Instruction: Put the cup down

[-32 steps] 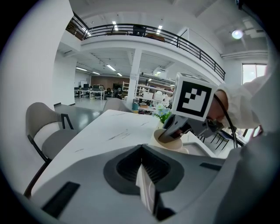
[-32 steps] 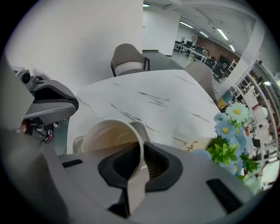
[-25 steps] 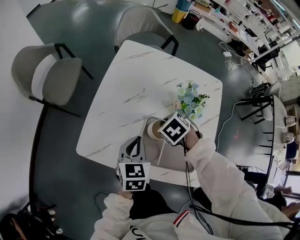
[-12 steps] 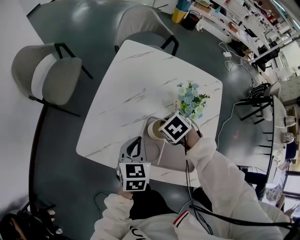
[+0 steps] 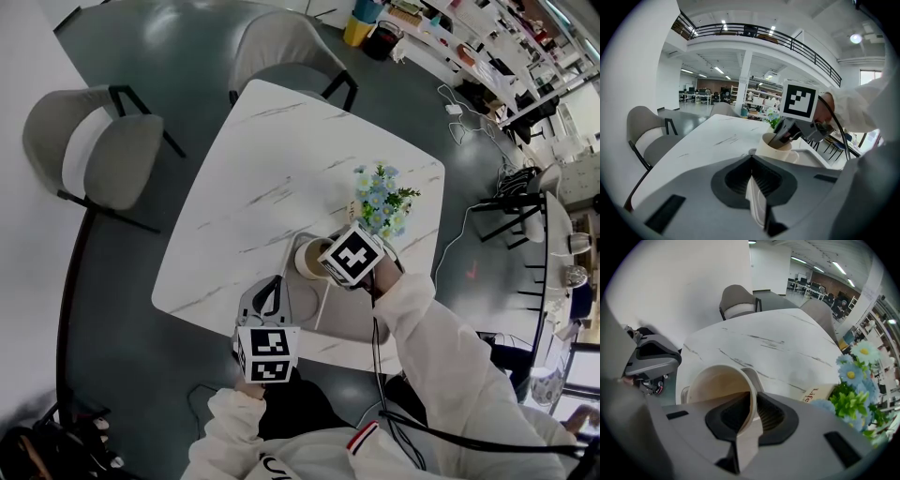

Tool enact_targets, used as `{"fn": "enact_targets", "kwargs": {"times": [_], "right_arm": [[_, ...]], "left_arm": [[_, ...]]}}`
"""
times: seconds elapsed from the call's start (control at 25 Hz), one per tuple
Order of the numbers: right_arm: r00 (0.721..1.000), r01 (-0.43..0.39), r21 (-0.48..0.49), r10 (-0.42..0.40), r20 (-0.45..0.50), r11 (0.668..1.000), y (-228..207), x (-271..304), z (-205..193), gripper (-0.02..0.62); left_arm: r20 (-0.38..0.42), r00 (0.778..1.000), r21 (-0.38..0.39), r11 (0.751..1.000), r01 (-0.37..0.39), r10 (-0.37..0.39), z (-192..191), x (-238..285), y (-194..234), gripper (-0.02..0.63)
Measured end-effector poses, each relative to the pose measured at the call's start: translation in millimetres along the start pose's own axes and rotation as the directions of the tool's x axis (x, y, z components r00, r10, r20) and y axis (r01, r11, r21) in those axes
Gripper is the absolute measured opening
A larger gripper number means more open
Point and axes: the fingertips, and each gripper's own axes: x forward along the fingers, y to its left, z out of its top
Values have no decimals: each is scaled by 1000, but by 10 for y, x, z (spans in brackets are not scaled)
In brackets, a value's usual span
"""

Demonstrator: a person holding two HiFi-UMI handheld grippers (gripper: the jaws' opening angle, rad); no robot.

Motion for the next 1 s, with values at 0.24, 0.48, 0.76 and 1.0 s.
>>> {"fn": "enact_targets", "kwargs": {"times": [0.24, 0.48, 0.76, 1.0], "right_arm": [[1000, -18, 13, 17, 25, 1000, 13, 6, 7, 51], [996, -52, 29, 50, 69, 998, 45, 7, 32, 131], [989, -35, 53, 27, 143, 998, -25, -94, 139, 169], [986, -17, 78, 4, 168, 997, -64, -205, 92, 169]], "left_arm": [[-6, 1000, 0, 1000, 2, -2, -36, -17, -17, 11], [-12, 1000, -3, 1000, -5, 5, -66, -46, 1, 11], [-15, 1000, 1, 1000, -10, 10, -113, -64, 0, 10], [-12, 1000, 5, 1000, -15, 16, -112, -106, -22, 11]]}}
